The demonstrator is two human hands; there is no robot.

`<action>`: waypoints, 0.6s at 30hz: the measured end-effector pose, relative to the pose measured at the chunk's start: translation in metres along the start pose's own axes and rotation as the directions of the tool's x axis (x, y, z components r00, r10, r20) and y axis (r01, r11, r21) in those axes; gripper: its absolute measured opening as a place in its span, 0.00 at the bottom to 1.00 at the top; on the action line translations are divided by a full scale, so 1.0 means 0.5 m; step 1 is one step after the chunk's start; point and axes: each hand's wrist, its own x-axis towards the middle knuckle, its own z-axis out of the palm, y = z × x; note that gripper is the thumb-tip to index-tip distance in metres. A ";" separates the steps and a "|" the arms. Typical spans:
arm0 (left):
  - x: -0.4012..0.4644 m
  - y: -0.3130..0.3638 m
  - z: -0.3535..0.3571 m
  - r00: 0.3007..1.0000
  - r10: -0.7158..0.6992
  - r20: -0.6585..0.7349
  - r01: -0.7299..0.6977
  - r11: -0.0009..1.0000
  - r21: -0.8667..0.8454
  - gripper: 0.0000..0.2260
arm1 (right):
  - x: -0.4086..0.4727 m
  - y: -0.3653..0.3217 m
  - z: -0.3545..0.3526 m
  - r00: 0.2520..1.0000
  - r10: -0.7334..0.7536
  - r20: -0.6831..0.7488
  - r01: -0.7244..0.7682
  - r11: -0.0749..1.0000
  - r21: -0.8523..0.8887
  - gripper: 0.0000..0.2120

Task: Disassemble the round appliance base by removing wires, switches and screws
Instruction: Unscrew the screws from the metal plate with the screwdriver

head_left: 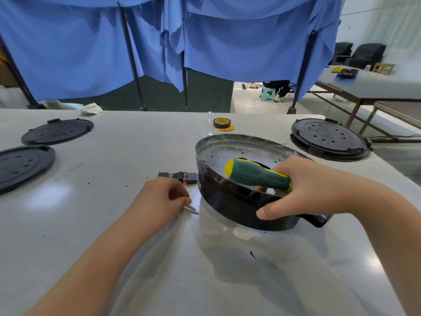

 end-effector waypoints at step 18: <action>-0.006 0.017 0.022 0.997 0.069 -0.030 -0.075 0.954 -0.289 0.05 | -0.011 0.003 0.018 0.998 0.062 0.021 -0.061 0.998 -0.025 0.21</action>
